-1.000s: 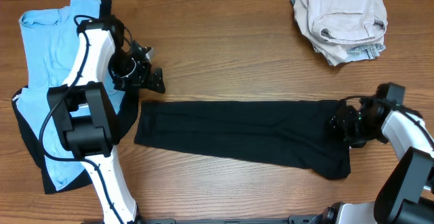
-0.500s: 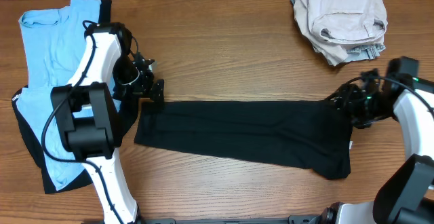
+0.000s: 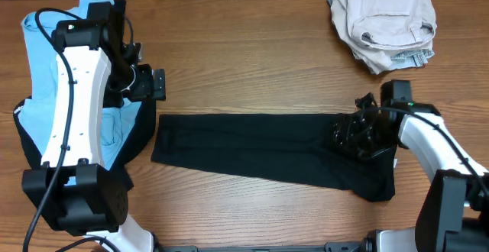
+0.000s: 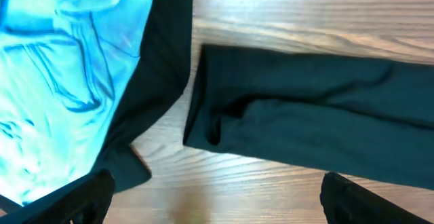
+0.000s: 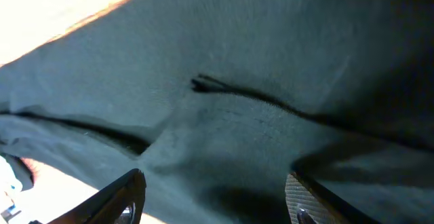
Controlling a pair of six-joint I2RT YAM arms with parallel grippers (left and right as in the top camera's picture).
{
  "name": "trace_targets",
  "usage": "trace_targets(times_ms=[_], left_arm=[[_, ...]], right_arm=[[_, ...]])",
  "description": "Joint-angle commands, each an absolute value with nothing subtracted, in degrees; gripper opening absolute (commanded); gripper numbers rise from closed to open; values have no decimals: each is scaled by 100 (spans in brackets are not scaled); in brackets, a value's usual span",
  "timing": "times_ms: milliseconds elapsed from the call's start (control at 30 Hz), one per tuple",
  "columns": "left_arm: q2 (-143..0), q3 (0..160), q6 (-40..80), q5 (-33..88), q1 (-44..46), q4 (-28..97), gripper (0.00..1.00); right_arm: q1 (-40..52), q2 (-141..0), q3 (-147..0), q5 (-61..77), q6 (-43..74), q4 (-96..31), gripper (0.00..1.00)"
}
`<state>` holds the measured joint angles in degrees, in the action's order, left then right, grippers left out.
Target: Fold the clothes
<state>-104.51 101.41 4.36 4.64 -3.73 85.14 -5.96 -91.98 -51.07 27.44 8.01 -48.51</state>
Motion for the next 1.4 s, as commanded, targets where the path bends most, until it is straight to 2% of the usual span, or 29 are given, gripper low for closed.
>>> trace_targets(times_ms=[0, 233, 500, 867, 967, 1033, 1133, 1267, 1367], left_arm=[[-10554, 9649, 794, 189, -290, 8331, 100], [-10551, 8774, 794, 174, -246, 7568, 100], [-10551, 8617, 727, 145, -246, 7426, 100], [-10549, 8619, 902, 148, -220, 7360, 100], [-10532, 8619, 880, 148, -220, 7365, 100], [-10508, 8619, 891, 158, -220, 7363, 100], [-10438, 8621, 902, 285, -220, 7371, 100], [-10178, 8626, 882, 301, -220, 7446, 100], [-9830, 8626, 880, 301, -220, 7476, 100]], right_arm=[[-578, -9153, -4884, 2366, 1214, -4617, 73], [-580, -9153, -4399, 2064, 1588, -4005, 75], [-672, -9155, -4346, 1636, 1850, -3863, 75], [-1557, -9153, -4359, 1726, 1535, -4036, 75], [-1691, -9150, -4410, 2108, 1258, -4125, 71], [-1691, -9142, -4497, 2233, 1109, -4193, 64], [-1656, -9089, -4729, 2241, 998, -4346, 64], [-1647, -8960, -5203, 2290, 952, -4731, 66], [-1647, -8818, -5618, 2327, 886, -5094, 72]])
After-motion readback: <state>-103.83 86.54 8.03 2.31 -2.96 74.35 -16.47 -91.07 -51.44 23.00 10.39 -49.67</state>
